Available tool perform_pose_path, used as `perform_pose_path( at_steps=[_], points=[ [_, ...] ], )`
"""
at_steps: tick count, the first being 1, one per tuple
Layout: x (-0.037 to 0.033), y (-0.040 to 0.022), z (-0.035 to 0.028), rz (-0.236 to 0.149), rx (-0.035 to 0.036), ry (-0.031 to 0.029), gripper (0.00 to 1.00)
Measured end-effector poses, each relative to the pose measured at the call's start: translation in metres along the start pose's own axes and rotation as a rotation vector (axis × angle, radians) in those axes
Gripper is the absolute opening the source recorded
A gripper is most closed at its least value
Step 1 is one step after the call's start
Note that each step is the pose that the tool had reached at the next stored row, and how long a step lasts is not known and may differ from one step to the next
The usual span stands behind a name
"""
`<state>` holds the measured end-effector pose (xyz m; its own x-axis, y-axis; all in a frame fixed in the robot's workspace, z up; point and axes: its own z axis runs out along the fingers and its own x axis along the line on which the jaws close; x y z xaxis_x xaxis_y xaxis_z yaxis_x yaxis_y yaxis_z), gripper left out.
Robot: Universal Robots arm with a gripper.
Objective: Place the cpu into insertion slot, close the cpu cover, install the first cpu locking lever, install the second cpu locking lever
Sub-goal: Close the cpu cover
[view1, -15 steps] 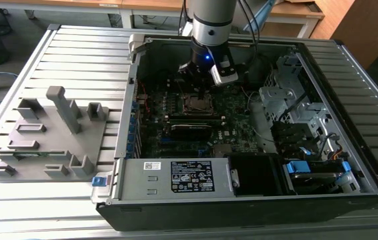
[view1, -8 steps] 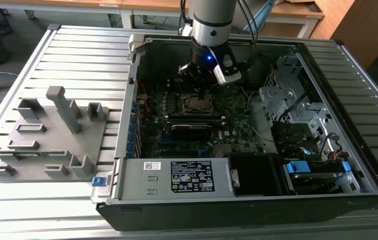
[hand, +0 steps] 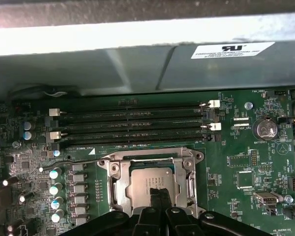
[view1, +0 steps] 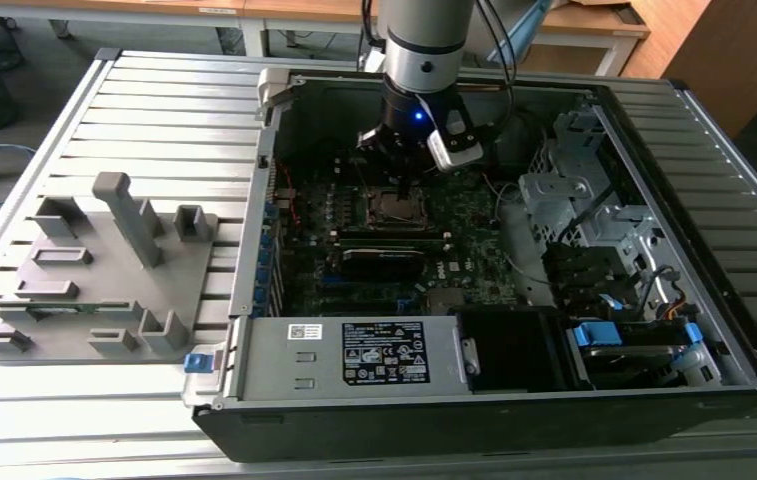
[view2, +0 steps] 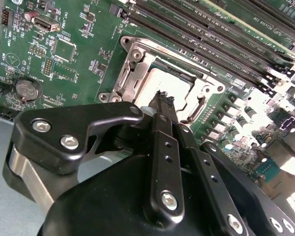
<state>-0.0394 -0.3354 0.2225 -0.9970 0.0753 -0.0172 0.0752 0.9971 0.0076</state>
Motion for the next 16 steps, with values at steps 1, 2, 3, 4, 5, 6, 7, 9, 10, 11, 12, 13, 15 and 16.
perform_pose_path(
  at_steps=[1, 2, 3, 4, 5, 6, 7, 9, 10, 11, 12, 13, 15, 16],
  points=[
    [0.0, 0.0, 0.0, 0.0, -0.0001, -0.0001, 0.11],
    [0.0, 0.0, 0.0, 0.0, -0.0001, 0.0, 0.11],
    [0.0, 0.0, 0.0, 0.0, 0.0, 0.0, 0.11],
    [0.0, 0.0, 0.0001, 0.0, 0.0, 0.0015, 0.11],
    [0.0, 0.0, 0.0001, 0.0, 0.0001, 0.0033, 0.11],
    [0.0, 0.0, 0.0001, 0.0, 0.0001, 0.0033, 0.11],
    [0.0, 0.0, 0.0001, 0.0, 0.0001, 0.0034, 0.11],
    [0.0, 0.0, 0.0001, 0.0, 0.0002, 0.0035, 0.11],
    [0.0, 0.0, 0.0001, 0.0, 0.0002, 0.0035, 0.11],
    [0.0, 0.0, 0.0001, 0.0, 0.0003, 0.0036, 0.11],
    [0.0, 0.0, 0.0002, 0.0, 0.0003, 0.0036, 0.11],
    [0.0, 0.0, 0.0003, 0.0, 0.0002, 0.0035, 0.11],
    [0.0, 0.0, 0.0006, 0.0, 0.0002, 0.0035, 0.11],
    [0.0, 0.0, 0.0006, 0.0, 0.0002, 0.0035, 0.11]
  ],
)
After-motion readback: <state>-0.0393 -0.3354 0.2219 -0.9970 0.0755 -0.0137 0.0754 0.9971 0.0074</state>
